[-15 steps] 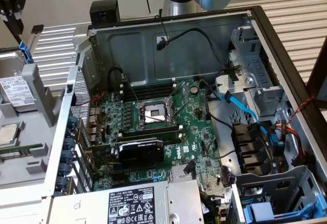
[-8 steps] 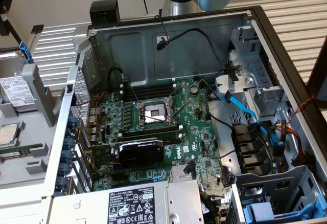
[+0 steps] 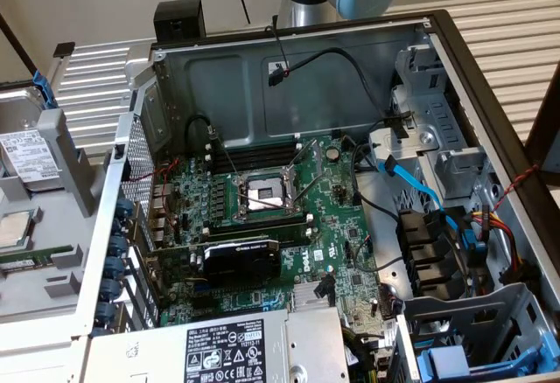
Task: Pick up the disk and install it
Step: 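Reach for the disk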
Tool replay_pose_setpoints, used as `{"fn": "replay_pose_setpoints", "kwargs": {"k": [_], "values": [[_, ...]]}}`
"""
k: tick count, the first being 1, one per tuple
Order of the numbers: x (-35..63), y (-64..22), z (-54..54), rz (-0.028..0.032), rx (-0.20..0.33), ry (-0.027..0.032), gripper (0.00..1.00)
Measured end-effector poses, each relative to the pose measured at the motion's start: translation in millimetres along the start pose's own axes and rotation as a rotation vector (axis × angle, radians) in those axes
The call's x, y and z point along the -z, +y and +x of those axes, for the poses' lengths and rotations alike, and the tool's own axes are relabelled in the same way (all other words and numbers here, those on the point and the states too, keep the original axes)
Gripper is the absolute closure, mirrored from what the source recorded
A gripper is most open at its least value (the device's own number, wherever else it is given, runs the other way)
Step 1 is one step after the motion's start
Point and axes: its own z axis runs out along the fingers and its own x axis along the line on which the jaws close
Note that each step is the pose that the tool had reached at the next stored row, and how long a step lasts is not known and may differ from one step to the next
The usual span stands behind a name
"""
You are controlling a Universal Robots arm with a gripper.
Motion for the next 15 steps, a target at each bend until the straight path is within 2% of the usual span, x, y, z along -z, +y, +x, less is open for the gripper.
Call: {"fn": "replay_pose_setpoints", "kwargs": {"k": [6, 8, 10, 13, 14, 15], "values": [[-1.8, 12.8, 14.7, -0.0003, -0.001, 0.0058, 0.89], [-2.4, 16.8, 19.5, -0.0003, -0.001, 0.0101, 0.89], [-2.9, 21.1, 22.9, 0.0026, -0.002, 0.0177, 0.89], [-3.7, 28.5, 26.8, 0.014, -0.004, 0.0335, 0.89], [-4.0, 30.3, 28.4, 0.0223, -0.005, 0.038, 0.89], [-4.3, 31.7, 29.9, 0.033, -0.006, 0.0398, 0.89]]}}
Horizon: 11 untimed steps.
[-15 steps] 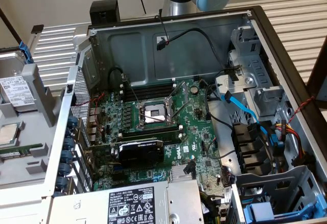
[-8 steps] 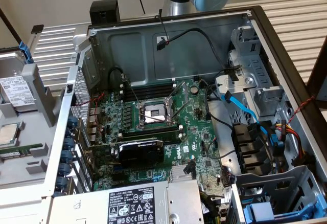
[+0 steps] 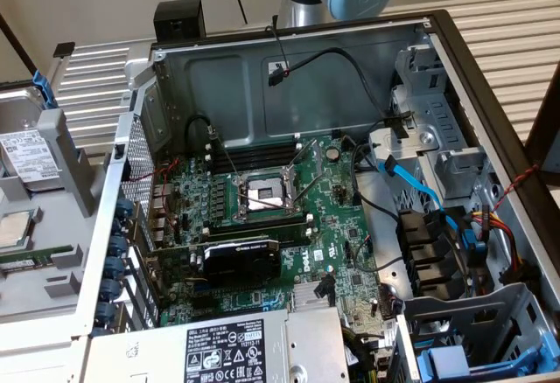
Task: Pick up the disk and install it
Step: 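Reach for the disk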
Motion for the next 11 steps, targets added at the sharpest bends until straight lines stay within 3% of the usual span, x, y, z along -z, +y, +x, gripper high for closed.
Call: {"fn": "replay_pose_setpoints", "kwargs": {"k": [2, 4, 5, 11], "values": [[-0.2, 2.0, 2.3, 0.0272, -0.002, 0.0014, 0.89], [-0.5, 4.0, 4.0, 0.0538, -0.004, -0.0028, 0.89], [-0.6, 5.3, 4.8, 0.059, -0.004, -0.0076, 0.89], [-1.6, 10.9, 12.8, 0.0619, -0.003, -0.0505, 0.89]]}}
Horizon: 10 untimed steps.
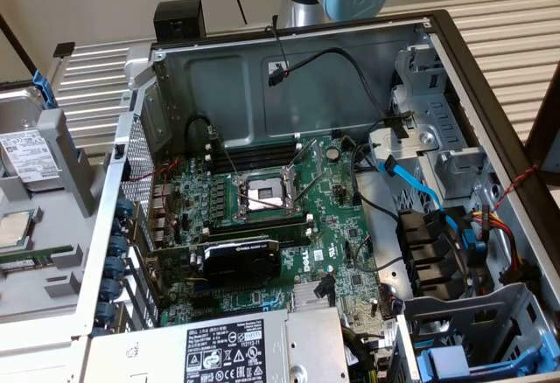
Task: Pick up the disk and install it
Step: 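Reach for the disk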
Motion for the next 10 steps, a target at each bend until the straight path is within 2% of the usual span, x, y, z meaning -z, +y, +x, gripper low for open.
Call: {"fn": "replay_pose_setpoints", "kwargs": {"k": [2, 3, 7, 10], "values": [[-0.2, 0.8, 5.3, 0.0005, 0.0, -0.0117, 0.89], [-0.3, 1.0, 8.7, 0.0006, 0.0, -0.0149, 0.89], [-0.4, 2.0, 13.4, 0.0007, 0.0, -0.0164, 0.89], [-0.5, 4.1, 13.3, 0.001, 0.0, -0.024, 0.89]]}}
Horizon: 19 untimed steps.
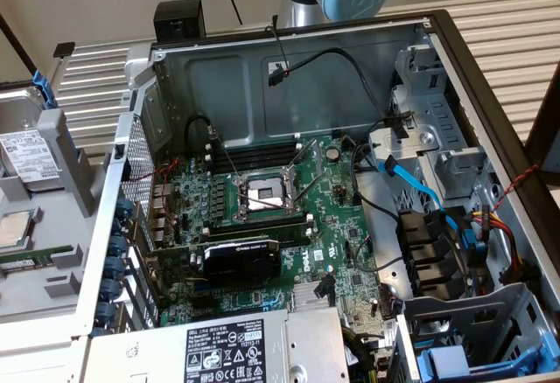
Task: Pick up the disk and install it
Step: 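Reach for the disk, then pick up the disk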
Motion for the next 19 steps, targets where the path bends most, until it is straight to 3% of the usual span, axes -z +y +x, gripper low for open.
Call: {"fn": "replay_pose_setpoints", "kwargs": {"k": [3, 19], "values": [[0.0, 2.2, -0.1, 0.0002, 0.0, -0.0063, 0.89], [0.0, 2.2, 0.0, 0.0012, 0.018, -0.0062, 0.89]]}}
